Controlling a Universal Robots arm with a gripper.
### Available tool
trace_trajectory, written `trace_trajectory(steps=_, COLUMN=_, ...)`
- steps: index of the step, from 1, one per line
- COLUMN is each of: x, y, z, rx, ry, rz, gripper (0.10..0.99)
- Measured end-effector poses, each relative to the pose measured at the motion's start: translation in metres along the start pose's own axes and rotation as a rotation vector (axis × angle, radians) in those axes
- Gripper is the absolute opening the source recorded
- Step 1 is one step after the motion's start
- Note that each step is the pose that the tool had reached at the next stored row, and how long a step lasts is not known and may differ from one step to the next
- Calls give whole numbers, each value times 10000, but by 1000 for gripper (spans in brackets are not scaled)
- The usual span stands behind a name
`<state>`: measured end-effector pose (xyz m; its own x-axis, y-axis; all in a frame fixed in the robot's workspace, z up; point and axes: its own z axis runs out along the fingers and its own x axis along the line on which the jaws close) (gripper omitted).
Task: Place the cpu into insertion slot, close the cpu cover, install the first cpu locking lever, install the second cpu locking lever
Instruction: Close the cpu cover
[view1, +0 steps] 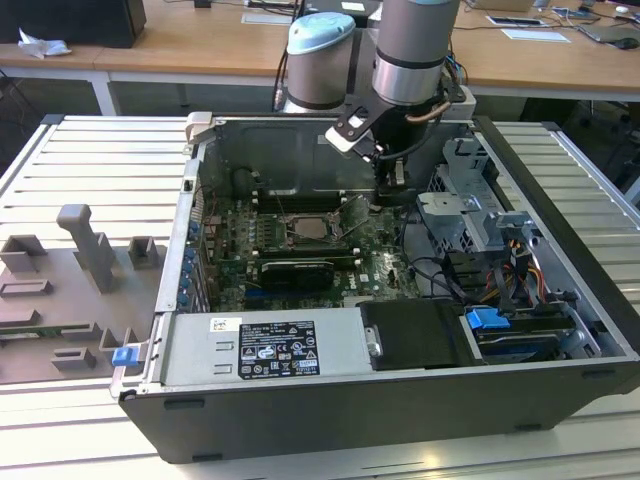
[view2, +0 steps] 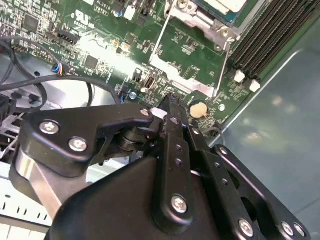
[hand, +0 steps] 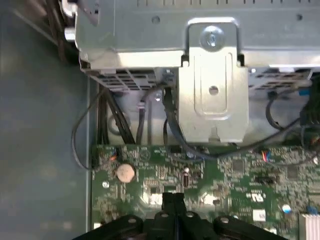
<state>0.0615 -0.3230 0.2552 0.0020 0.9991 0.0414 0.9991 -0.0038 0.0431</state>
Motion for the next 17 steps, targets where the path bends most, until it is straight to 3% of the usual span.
trace_trajectory(steps=3, x=-2, y=1, z=53, rx=56, ry=0, rz=-11, gripper=106)
trace_trajectory(steps=17, x=-3, y=-121, z=57, rx=65, ry=-1, rz=-13, gripper=106)
